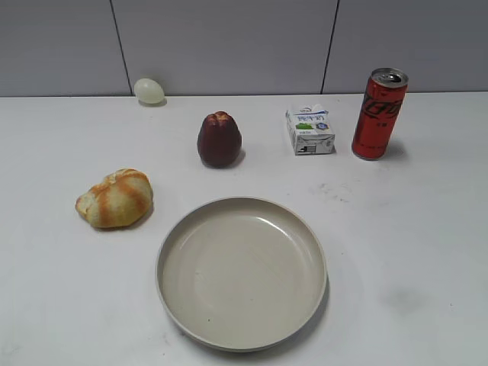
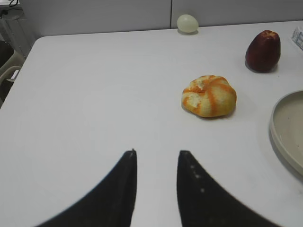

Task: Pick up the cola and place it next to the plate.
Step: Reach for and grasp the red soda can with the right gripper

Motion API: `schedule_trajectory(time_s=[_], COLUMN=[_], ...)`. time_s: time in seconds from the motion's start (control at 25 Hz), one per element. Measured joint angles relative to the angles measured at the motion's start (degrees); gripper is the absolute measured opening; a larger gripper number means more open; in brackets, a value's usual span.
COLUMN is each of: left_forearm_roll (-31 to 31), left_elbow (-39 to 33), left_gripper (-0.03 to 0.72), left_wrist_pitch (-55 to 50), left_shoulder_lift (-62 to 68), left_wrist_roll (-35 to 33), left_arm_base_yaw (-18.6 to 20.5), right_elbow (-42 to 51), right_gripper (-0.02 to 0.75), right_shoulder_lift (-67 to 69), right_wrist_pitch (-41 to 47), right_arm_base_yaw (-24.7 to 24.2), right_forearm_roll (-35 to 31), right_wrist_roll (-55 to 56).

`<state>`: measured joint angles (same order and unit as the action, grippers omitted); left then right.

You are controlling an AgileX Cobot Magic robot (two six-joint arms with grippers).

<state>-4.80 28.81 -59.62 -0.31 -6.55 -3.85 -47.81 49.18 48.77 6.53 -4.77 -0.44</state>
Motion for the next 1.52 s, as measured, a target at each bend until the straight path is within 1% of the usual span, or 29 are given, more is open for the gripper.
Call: schedule_trajectory(time_s=[0.44, 0.68, 0.84, 1.04, 1.2, 1.36, 1.52], left_forearm_roll=[0.0, 0.0, 0.0, 0.0, 0.0, 0.0, 0.0], left_elbow=[0.0, 0.0, 0.0, 0.0, 0.0, 0.0, 0.0], left_gripper=[0.231, 0.231, 0.231, 0.231, 0.231, 0.231, 0.231], left_wrist_pitch=[0.0, 0.0, 0.0, 0.0, 0.0, 0.0, 0.0], left_shoulder_lift=[0.0, 0.0, 0.0, 0.0, 0.0, 0.0, 0.0], left_wrist_roll=[0.0, 0.0, 0.0, 0.0, 0.0, 0.0, 0.0], left_arm_base_yaw=[0.0, 0.0, 0.0, 0.0, 0.0, 0.0, 0.0], right_elbow=[-26.41, -40.34, -47.14, -50.86, -51.11, -51.34, -51.45], right_gripper=[0.626, 0.626, 0.626, 0.626, 0.629, 0.659, 0.666], right_shoulder_lift=[34.21, 48.86, 56.32, 62.28, 65.26, 66.98, 68.82], right_wrist_pitch=[-0.23, -0.26, -0.19, -0.52, -3.33, -7.2, -7.81], right_arm_base_yaw=[0.0, 0.0, 0.18, 0.46, 0.58, 0.98, 1.23], right_forearm_roll=[-0.05, -0.05, 0.03, 1.3, 1.35, 1.92, 2.27], right_wrist_roll=[1.15, 1.22, 1.22, 1.26, 1.26, 1.26, 1.26])
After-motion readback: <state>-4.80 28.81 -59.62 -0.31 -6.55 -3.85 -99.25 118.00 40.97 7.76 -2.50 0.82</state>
